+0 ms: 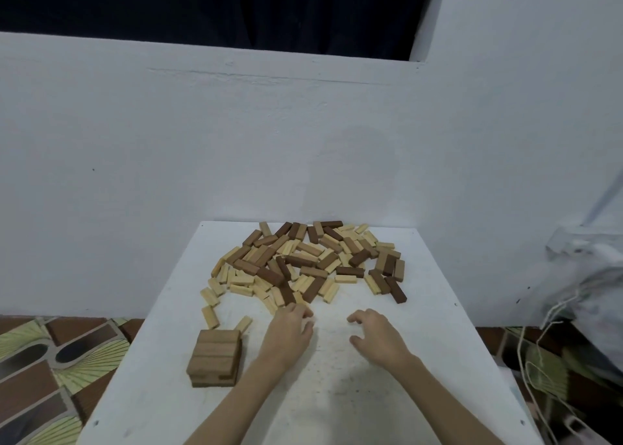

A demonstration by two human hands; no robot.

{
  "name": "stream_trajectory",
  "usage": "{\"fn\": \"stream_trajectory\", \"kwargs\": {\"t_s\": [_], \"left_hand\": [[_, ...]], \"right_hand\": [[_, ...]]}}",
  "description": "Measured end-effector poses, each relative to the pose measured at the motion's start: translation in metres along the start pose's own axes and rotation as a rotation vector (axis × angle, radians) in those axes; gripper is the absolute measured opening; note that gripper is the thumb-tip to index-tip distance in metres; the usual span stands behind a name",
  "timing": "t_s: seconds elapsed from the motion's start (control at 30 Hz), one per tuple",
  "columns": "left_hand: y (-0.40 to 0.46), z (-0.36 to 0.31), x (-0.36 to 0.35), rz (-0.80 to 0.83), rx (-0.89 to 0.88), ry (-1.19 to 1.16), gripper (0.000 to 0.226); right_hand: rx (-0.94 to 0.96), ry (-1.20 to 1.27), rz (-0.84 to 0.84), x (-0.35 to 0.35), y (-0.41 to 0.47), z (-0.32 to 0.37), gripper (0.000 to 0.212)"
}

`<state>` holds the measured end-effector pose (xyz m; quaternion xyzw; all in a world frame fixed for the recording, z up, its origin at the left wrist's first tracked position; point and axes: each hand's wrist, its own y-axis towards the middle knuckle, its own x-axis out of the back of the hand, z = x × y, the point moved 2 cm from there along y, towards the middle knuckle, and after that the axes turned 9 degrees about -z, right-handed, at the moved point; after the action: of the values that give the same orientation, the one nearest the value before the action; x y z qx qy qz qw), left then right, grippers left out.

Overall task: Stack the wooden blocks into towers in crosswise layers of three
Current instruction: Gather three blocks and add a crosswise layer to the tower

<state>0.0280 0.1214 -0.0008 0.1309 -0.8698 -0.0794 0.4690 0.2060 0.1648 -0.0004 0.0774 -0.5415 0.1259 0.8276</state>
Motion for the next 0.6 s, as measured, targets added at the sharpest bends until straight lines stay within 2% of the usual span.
{"fn": "stream_trajectory", "kwargs": {"t_s": [0.13,0.27,0.43,0.6], "left_hand": [[0.022,-0.009,-0.017,0.004,-0.055,0.054,0.027],[0.050,-0.009,-0.033,0.000,-0.063,0.162,0.028],[0.083,-0.029,-0.050,0.111,-0.237,0.262,0.035],[0.110,-0.048,-0.073,0.236,-0.203,0.343,0.045]], "right_hand": [[-0.078,0.066,-0.168,0.009,0.015,-0.022,0.031],[-0.131,0.024,-0.309,0.019,0.037,-0.041,0.033],[-0.164,-0.147,-0.346,0.016,0.056,-0.054,0.037],[-0.095,-0.200,-0.339,0.008,0.067,-0.066,0.041]]}}
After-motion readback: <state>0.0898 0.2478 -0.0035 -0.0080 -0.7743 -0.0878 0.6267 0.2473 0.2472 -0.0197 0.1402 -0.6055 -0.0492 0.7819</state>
